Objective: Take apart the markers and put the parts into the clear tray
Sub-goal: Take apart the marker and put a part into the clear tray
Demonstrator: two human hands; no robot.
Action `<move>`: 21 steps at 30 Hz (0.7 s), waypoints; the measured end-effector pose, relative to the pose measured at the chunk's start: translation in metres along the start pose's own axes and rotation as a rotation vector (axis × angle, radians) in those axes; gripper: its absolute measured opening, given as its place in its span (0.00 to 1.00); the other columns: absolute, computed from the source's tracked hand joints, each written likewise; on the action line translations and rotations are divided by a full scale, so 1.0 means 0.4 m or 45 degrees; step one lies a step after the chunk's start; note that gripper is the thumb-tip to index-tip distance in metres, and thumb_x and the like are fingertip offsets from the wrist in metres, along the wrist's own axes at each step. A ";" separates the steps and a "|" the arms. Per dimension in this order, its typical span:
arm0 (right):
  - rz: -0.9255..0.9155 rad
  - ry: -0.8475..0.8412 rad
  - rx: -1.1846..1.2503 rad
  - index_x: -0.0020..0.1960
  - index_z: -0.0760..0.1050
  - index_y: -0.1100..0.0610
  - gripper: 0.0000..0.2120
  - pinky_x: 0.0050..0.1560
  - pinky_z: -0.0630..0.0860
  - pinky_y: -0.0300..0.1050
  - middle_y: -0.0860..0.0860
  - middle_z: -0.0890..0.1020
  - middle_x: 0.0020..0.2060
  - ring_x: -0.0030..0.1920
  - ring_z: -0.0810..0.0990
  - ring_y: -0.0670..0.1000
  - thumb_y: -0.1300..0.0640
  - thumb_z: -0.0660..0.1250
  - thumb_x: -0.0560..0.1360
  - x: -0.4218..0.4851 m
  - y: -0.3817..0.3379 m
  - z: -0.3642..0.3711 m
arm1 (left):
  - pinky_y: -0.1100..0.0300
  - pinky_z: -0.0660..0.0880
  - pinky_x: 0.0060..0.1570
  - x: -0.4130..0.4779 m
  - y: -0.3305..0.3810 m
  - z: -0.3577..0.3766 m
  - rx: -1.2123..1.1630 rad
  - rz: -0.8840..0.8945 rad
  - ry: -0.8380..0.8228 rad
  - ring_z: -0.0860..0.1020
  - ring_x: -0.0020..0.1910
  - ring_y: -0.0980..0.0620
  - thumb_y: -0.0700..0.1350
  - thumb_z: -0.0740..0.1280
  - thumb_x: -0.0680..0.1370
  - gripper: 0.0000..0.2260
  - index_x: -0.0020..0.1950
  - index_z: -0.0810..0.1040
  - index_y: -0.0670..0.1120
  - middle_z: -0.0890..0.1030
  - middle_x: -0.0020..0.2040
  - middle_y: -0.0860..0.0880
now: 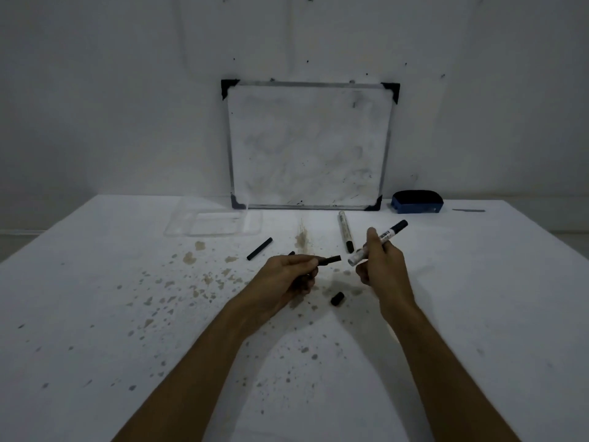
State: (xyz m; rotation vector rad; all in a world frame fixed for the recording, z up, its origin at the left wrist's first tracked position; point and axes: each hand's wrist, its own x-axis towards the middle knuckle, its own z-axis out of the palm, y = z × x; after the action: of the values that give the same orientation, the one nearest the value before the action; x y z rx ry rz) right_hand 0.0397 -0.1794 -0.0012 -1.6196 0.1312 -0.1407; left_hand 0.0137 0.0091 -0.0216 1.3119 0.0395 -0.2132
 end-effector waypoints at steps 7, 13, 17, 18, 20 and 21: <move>-0.444 -0.282 -1.025 0.57 0.75 0.55 0.19 0.34 0.74 0.41 0.52 0.81 0.39 0.36 0.79 0.49 0.41 0.57 0.83 -0.001 0.042 -0.055 | 0.53 0.75 0.38 -0.023 0.009 -0.042 0.365 0.231 0.188 0.78 0.37 0.50 0.40 0.65 0.84 0.11 0.59 0.87 0.48 0.86 0.44 0.48; -0.479 -0.314 -1.173 0.73 0.73 0.56 0.25 0.49 0.72 0.40 0.57 0.76 0.56 0.52 0.79 0.53 0.43 0.61 0.82 -0.010 0.083 -0.037 | 0.63 0.81 0.41 -0.038 -0.011 -0.035 0.585 0.467 0.326 0.86 0.42 0.53 0.40 0.69 0.82 0.08 0.60 0.83 0.44 0.89 0.47 0.49; -0.462 -0.244 -1.159 0.71 0.75 0.57 0.25 0.51 0.74 0.40 0.57 0.76 0.57 0.52 0.79 0.53 0.42 0.59 0.83 -0.016 0.093 -0.030 | 0.66 0.82 0.42 -0.050 -0.015 -0.019 0.734 0.581 0.401 0.86 0.45 0.55 0.43 0.71 0.81 0.05 0.56 0.84 0.47 0.88 0.47 0.51; -0.442 -0.215 -1.124 0.72 0.74 0.57 0.25 0.53 0.73 0.40 0.57 0.76 0.59 0.54 0.79 0.53 0.42 0.59 0.83 -0.020 0.088 -0.026 | 0.68 0.80 0.42 -0.054 -0.012 -0.015 0.788 0.602 0.414 0.85 0.45 0.57 0.43 0.71 0.81 0.05 0.56 0.85 0.48 0.87 0.47 0.53; -0.481 -0.148 -1.014 0.72 0.75 0.54 0.24 0.57 0.73 0.41 0.55 0.76 0.60 0.57 0.78 0.52 0.43 0.60 0.82 -0.029 0.074 -0.022 | 0.71 0.78 0.42 -0.059 -0.005 -0.011 0.881 0.635 0.448 0.83 0.46 0.59 0.45 0.72 0.81 0.05 0.55 0.86 0.49 0.86 0.47 0.56; -0.565 -0.131 -0.956 0.71 0.76 0.52 0.22 0.59 0.73 0.43 0.53 0.77 0.59 0.56 0.77 0.50 0.43 0.62 0.81 -0.033 0.067 -0.020 | 0.72 0.77 0.43 -0.060 -0.002 -0.012 0.908 0.650 0.460 0.82 0.47 0.60 0.46 0.72 0.80 0.05 0.55 0.86 0.50 0.86 0.48 0.56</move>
State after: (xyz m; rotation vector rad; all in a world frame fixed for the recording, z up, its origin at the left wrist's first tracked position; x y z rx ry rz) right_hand 0.0254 -0.1865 -0.0276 -2.3845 -0.2949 -0.3810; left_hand -0.0096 0.0168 -0.0200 2.0050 -0.0731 0.4932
